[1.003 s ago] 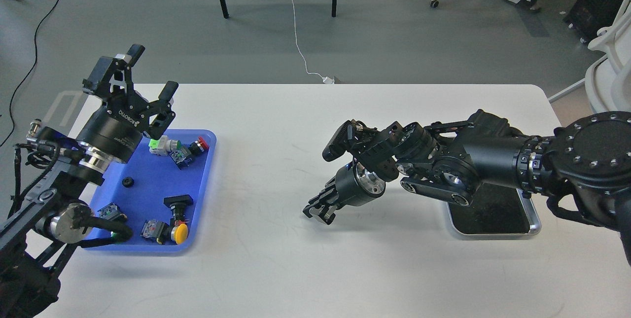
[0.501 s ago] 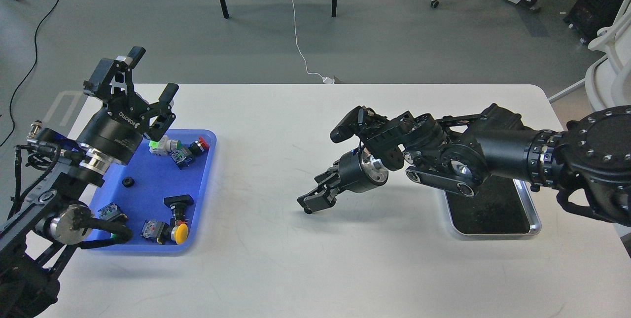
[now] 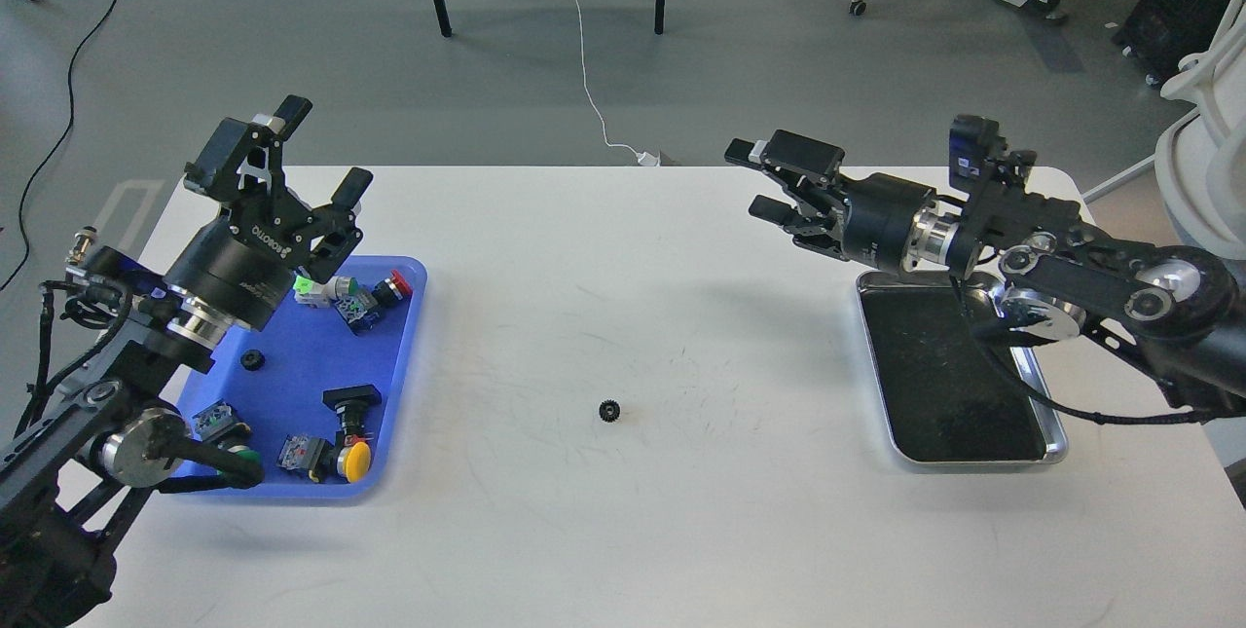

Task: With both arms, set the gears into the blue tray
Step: 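Withdraw the right gripper and reach the left gripper to the part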

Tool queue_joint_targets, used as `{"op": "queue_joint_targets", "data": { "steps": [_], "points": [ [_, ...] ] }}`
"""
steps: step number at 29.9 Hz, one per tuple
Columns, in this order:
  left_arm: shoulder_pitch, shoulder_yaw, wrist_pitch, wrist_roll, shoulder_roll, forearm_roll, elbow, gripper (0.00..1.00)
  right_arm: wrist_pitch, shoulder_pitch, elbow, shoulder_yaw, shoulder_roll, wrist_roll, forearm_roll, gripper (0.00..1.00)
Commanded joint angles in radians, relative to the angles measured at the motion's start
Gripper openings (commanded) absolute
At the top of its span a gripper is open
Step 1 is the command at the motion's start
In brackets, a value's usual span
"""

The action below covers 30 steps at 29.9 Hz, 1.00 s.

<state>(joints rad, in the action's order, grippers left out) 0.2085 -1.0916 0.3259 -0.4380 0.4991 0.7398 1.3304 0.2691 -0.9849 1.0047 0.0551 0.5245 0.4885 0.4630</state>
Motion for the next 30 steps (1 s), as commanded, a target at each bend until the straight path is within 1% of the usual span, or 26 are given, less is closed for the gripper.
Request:
{"op": "queue_joint_targets", "data": {
  "steps": [1, 5, 9, 12, 16, 19, 20, 22, 25, 27, 30],
  "points": [
    [0.000, 0.016, -0.001, -0.015, -0.004, 0.191, 0.039, 0.98, 0.015, 0.217, 0.038, 0.225, 0.057, 0.000, -0.085, 0.95],
    [0.022, 0.119, -0.001, -0.050, 0.007, 0.427, 0.082, 0.98, 0.114, 0.458, 0.066, 0.448, 0.092, 0.000, -0.194, 0.95],
    [0.089, 0.197, -0.001, -0.051, 0.013, 0.749, 0.113, 0.98, 0.188, 0.641, 0.094, 0.624, 0.109, 0.000, -0.221, 0.96],
    [0.169, 0.287, -0.002, -0.051, 0.012, 0.991, 0.113, 0.98, 0.212, 0.731, 0.104, 0.695, 0.109, 0.000, -0.221, 0.96],
    [0.334, 0.482, -0.007, -0.051, 0.009, 1.264, 0.102, 0.98, 0.216, 0.784, 0.104, 0.738, 0.108, 0.000, -0.221, 0.96],
    [0.451, 0.619, -0.005, -0.051, -0.002, 1.410, 0.070, 0.98, 0.214, 0.792, 0.103, 0.741, 0.108, 0.000, -0.221, 0.96],
    [0.466, 0.634, -0.005, -0.051, -0.004, 1.432, 0.062, 0.98, 0.214, 0.793, 0.103, 0.741, 0.108, 0.000, -0.221, 0.96],
    [0.546, 0.720, -0.001, -0.051, -0.046, 1.442, 0.007, 0.98, 0.211, 0.793, 0.101, 0.741, 0.108, 0.000, -0.221, 0.96],
    [0.626, 0.815, -0.001, -0.051, -0.092, 1.442, -0.068, 0.97, 0.209, 0.793, 0.101, 0.749, 0.108, 0.000, -0.221, 0.96],
    [0.666, 0.877, -0.002, -0.051, -0.118, 1.442, -0.118, 0.96, 0.208, 0.792, 0.101, 0.752, 0.106, 0.000, -0.221, 0.96],
    [0.690, 0.917, -0.004, -0.051, -0.155, 1.442, -0.160, 0.95, 0.208, 0.792, 0.100, 0.752, 0.104, 0.000, -0.219, 0.96]
  ]
}}
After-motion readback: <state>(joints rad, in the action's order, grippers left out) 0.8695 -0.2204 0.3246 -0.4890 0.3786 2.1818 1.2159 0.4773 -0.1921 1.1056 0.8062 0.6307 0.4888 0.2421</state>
